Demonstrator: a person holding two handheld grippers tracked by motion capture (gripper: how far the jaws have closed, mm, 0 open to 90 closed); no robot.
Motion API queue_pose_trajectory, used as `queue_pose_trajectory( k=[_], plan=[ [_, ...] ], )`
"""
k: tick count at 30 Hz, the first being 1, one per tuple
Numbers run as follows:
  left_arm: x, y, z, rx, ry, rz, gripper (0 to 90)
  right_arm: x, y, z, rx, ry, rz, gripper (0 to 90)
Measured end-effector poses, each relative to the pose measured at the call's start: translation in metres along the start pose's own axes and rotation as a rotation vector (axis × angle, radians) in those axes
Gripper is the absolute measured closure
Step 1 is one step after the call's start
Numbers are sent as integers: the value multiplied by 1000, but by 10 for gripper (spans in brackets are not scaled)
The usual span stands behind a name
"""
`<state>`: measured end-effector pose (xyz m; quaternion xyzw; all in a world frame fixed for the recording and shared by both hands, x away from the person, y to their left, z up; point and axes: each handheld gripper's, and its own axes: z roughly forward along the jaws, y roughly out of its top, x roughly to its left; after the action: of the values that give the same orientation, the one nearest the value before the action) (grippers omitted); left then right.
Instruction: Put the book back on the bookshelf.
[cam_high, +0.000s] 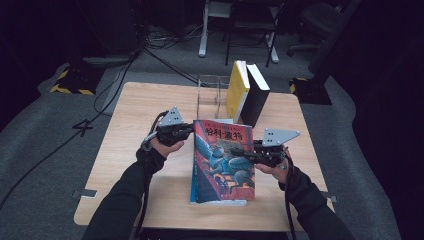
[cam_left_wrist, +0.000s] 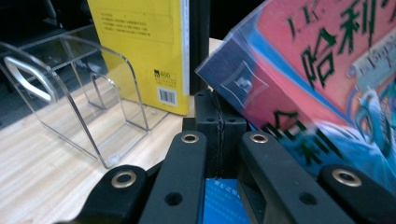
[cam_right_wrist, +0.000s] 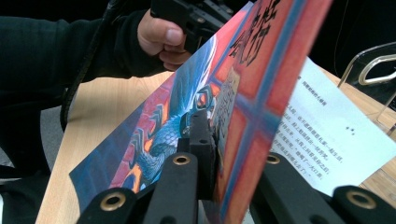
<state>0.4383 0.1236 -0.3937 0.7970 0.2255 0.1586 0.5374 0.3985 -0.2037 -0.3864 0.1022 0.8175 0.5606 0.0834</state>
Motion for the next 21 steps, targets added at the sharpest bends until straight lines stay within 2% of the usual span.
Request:
queue_pose_trajectory(
  k=[1, 2, 3, 4, 6, 7, 9, 11, 16, 21],
  plan=[
    [0, 3, 0, -5, -8, 0, 899, -1, 0, -1, -6, 4, 6, 791],
    [-1, 6, -1, -13, -19, 5, 899, -2, 0, -1, -28, -12, 21, 710],
    [-4, 12, -1, -18, -20, 17, 899, -3, 1, -2, -45, -18, 40, 689],
    [-6, 16, -1, -18, -18, 36, 899, -5, 3, -2, -64, -1, 54, 691],
    [-9, 23, 0, -5, -10, 53, 899, -5, 6, -1, -51, -23, 38, 743],
    [-9, 23, 0, 2, -13, 50, 899, -5, 7, -2, -42, -42, 33, 790],
    [-8, 24, -1, 8, -24, 55, 899, -7, 6, -3, -47, -36, 40, 814],
    [-9, 25, -1, 15, -17, 59, 899, -5, 6, -3, -36, -50, 24, 848],
    [-10, 28, -2, 9, -10, 63, 899, -1, 9, -2, -31, -70, -12, 866],
    [-7, 36, -4, -2, 1, 65, 899, 6, 18, -2, -29, -130, -82, 874]
  ],
)
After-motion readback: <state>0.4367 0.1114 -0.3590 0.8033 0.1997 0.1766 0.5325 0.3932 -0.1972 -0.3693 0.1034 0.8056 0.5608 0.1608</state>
